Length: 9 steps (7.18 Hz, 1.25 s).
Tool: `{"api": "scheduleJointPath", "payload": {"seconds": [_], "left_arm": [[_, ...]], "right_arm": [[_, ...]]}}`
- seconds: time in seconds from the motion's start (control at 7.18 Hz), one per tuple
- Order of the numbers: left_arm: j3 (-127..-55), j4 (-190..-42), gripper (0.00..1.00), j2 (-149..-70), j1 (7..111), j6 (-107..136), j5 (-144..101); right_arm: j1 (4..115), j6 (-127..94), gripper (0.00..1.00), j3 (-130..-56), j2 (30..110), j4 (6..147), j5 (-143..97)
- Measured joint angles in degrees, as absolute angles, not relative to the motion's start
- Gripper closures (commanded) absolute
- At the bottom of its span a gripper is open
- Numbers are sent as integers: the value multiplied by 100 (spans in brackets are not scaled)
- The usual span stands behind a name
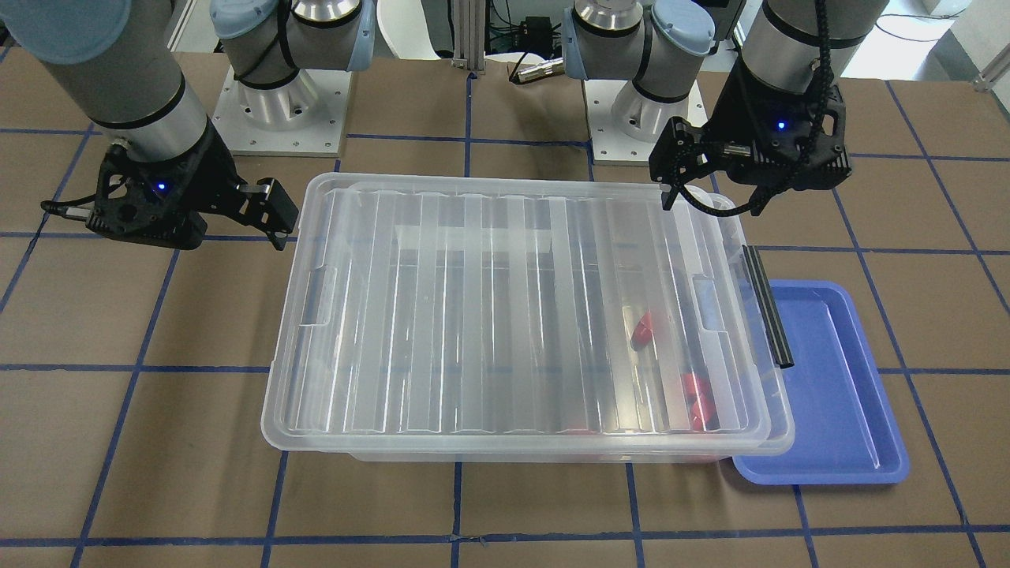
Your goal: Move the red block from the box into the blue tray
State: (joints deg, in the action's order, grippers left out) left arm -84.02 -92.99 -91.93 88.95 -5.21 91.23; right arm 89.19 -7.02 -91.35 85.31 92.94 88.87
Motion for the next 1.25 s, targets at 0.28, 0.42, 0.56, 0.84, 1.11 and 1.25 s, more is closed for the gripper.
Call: {"api": "scheduleJointPath", "payload": {"seconds": [0.28, 0.42, 0.56, 0.84, 1.11, 1.25], "left_arm": [[-8402, -9299, 0, -9193, 8895, -519, 9123], [-8402, -9299, 0, -9193, 8893, -519, 9123], [-8402, -9299, 0, -9193, 8892, -519, 9123], [-8402, -9299, 0, -9193, 8893, -519, 9123], [-8402, -9299, 0, -9193, 8894, -519, 9123], [-8402, -9299, 0, -9193, 8894, -520, 9123]], "right_arm": [[8929, -683, 0, -9140, 8311, 9363, 8891], [8930, -714, 0, -9145, 8222, 9392, 8883], [8930, -727, 0, -9148, 8158, 9424, 8879], [8930, -730, 0, -9144, 7983, 9467, 8877], [8930, -723, 0, -9141, 7860, 9518, 8871], [8930, -702, 0, -9141, 7821, 9526, 8869]]}}
